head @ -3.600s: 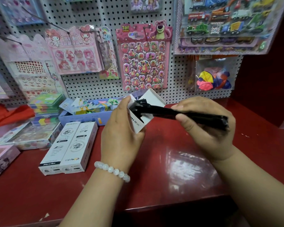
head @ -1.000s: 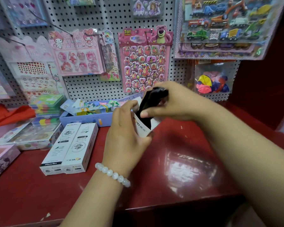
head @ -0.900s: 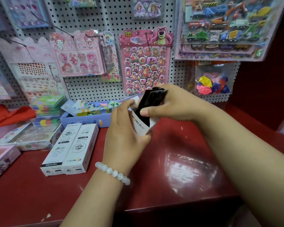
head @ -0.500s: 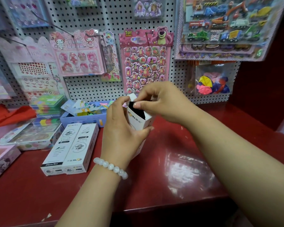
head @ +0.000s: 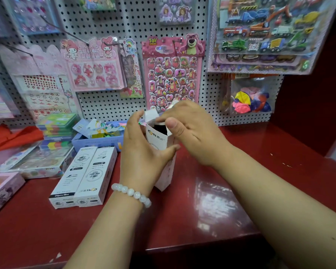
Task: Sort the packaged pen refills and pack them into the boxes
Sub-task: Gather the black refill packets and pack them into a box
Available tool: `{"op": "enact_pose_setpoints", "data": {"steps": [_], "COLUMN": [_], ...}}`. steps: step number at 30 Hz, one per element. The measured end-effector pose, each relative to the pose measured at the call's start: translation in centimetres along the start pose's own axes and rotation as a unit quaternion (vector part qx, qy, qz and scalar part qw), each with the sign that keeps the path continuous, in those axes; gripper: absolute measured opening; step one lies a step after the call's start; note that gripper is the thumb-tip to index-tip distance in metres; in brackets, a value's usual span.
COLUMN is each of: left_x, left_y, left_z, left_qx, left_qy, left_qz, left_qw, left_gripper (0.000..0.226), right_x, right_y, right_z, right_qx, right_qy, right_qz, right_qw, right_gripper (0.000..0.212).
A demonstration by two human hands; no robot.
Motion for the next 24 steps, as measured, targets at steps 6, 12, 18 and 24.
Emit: {"op": "enact_pose_setpoints", "data": {"steps": [6,12,18,24], "left_x": [0.8,0.6,0.9,1.1], "left_y": [-0.9,-1.1,-0.9,-0.9], "left_z": [0.7,0.8,0.6,0.4], "left_qx": [0.042,-0.015,-0.083,-0.097], "left_qy": [0.031,-0.040,-0.064,-0.039], "left_qz": [-0.010,-0.013,0.002,0.045], "left_qw": [0.999,0.999,0.994,0.994], "left_gripper": [0.077,0.060,0.044,0.022], "right_x": [1.4,3.0,3.4,2.9], "right_y": [-0.3,-0.1,-0.1,-0.7], "right_z": [1.2,2.2,2.8,3.3], "right_qx": [0.107,0.090,0.132,0.125], "right_qy": [-0.017,-0.176,-0.202,-0.241], "right_qz": [0.075,-0.028,-0.031,-0.066], "right_qw": [0.991,0.980,0.970,0.960], "right_gripper": [0.038,0.030,0.028,0.043]}}
Point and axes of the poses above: each hand's wrist, its own z-axis away from the middle knuckle, its own y-axis out of the back of the hand, x = y × z, the point moved 3 cm from there along -z, towards the middle knuckle, and after that the axes turned 14 degrees about x, right-handed, at the moved point
